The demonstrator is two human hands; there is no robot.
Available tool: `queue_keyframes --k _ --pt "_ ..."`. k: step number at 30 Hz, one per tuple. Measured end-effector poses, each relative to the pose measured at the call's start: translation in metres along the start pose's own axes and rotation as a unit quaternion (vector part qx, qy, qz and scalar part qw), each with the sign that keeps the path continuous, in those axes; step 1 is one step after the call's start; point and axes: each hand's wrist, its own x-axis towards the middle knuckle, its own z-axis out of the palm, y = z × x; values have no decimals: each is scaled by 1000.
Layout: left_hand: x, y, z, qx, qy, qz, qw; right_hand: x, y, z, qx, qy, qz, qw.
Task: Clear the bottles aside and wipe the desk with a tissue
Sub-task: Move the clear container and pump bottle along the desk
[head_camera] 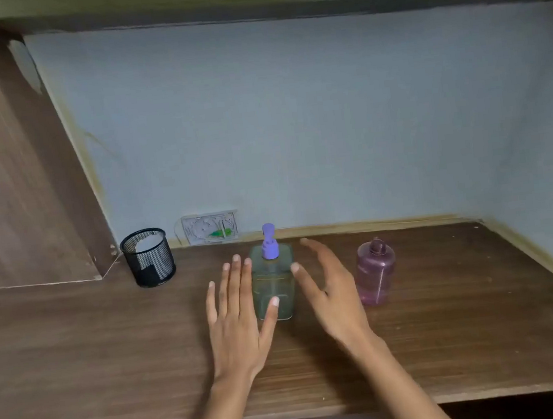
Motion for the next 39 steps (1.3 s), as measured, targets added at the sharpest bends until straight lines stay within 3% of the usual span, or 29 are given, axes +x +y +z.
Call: queue_keyframes --k 3,8,16,23,39 --pt "2 0 0 -23 3 2 1000 21 -7 6 20 24 8 999" --pt "0 -6 4 -40 -7 17 999 42 -12 23 33 -19 15 999" --pt "-2 -7 0 -106 -4 27 994 47 -9 29 57 -7 21 998" --pt "-3 -2 -5 -154 11 86 984 44 -5 14 99 -52 20 994" --pt "0 -6 -1 -308 53 45 949 46 -4 14 80 -78 -7 994"
